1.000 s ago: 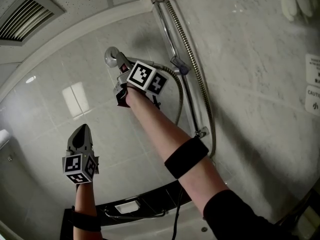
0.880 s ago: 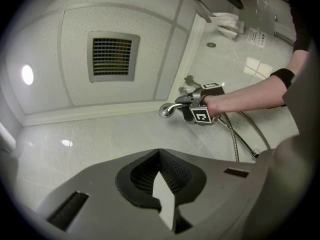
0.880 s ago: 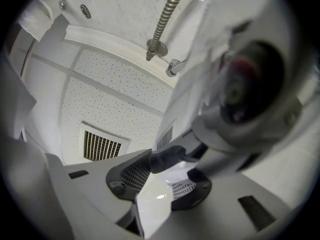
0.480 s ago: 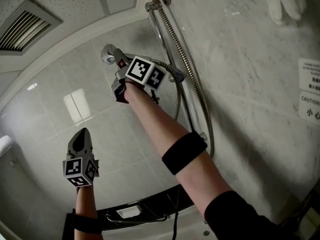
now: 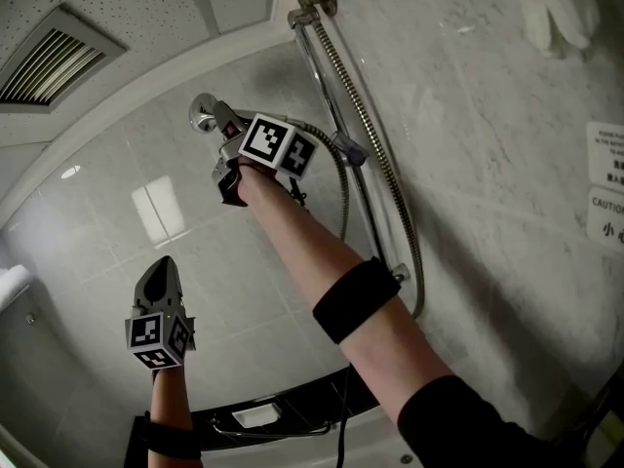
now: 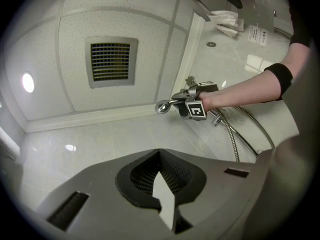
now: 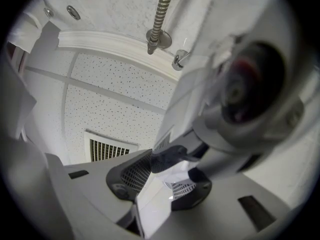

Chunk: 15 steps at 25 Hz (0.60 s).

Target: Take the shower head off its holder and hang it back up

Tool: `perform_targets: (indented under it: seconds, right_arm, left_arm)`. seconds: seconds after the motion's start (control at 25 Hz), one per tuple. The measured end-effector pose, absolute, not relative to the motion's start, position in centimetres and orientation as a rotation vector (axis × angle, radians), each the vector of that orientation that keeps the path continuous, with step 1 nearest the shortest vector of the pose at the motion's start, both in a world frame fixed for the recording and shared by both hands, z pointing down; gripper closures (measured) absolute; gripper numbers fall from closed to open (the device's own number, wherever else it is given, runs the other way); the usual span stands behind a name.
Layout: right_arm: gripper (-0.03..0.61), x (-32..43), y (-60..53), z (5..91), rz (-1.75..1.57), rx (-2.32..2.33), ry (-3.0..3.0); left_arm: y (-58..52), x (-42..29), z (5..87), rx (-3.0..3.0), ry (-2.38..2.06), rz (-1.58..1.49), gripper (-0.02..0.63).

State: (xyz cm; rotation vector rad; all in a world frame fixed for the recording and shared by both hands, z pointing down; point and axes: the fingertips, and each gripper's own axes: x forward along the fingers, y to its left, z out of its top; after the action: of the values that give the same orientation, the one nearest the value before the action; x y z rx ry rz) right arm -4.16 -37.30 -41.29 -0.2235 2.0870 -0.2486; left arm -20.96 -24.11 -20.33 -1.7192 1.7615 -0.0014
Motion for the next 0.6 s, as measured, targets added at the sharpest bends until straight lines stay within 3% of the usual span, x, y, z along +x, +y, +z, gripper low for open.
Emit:
perform_targets:
  seconds: [0.6]
  right_arm:
    - [0.465,-2.2,-38.7,-41.3,-0.303,-0.192,2.04]
  left_arm:
    - [-23.9,-23.3,-19.0,-1.706,1.814,0.011,0.614]
